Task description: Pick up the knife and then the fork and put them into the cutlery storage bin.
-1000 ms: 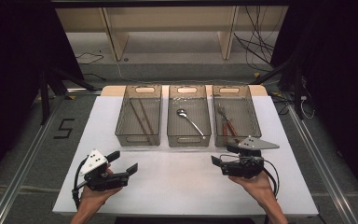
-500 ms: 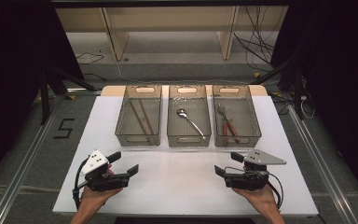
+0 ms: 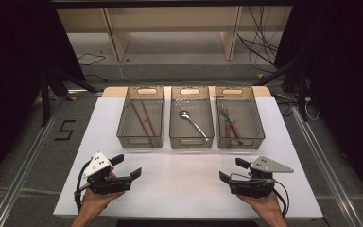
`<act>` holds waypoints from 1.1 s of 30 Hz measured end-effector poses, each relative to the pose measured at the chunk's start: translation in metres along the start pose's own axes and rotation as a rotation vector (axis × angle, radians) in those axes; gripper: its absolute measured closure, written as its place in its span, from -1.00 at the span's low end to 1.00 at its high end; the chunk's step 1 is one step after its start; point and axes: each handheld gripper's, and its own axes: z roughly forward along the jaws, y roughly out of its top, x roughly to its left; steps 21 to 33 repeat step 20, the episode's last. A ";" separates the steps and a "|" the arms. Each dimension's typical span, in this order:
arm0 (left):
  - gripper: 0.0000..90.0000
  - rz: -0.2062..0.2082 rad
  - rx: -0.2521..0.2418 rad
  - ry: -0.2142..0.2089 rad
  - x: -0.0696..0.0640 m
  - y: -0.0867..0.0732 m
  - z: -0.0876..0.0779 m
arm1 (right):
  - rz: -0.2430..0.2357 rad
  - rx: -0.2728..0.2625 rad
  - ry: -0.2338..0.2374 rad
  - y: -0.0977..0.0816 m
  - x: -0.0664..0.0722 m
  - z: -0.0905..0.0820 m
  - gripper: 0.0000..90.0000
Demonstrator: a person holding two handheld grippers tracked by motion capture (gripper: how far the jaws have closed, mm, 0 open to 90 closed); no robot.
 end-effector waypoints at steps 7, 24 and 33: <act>-0.70 0.006 0.004 0.000 0.000 0.000 0.000 | 0.002 -0.006 -0.002 0.000 -0.001 0.000 -0.60; -0.70 0.007 0.004 0.001 0.000 0.000 0.000 | -0.005 -0.007 -0.004 0.000 0.000 0.000 -0.60; -0.70 0.007 0.004 0.001 0.000 0.000 0.000 | -0.005 -0.007 -0.004 0.000 0.000 0.000 -0.60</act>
